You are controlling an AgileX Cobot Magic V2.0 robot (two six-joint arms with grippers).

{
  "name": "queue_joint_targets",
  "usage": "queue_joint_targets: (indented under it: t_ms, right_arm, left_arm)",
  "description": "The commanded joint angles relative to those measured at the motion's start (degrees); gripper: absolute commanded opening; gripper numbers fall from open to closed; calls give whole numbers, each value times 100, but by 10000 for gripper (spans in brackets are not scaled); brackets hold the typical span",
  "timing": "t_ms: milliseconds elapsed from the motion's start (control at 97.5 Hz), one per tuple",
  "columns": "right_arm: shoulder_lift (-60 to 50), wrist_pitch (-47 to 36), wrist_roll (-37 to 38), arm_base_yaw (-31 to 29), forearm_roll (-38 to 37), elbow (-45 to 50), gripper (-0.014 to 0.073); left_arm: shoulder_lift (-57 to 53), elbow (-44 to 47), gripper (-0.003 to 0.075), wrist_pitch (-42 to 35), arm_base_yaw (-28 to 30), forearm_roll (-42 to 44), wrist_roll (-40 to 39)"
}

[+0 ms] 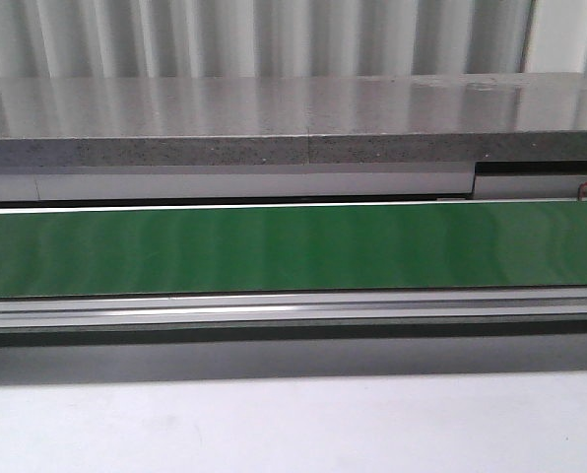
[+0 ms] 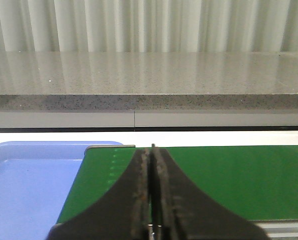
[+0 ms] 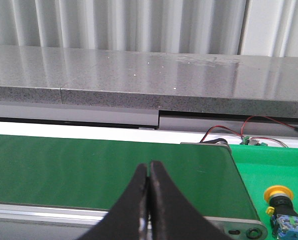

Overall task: Move button from right to left
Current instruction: 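Move the right gripper toward the yellow button on the green tray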

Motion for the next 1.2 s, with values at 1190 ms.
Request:
queue_joint_targets:
  t_ms: [1190]
  right_arm:
    - [3089, 4620, -5, 3, 86, -4723, -68]
  left_arm:
    - [-198, 150, -20, -451, -45, 2, -40]
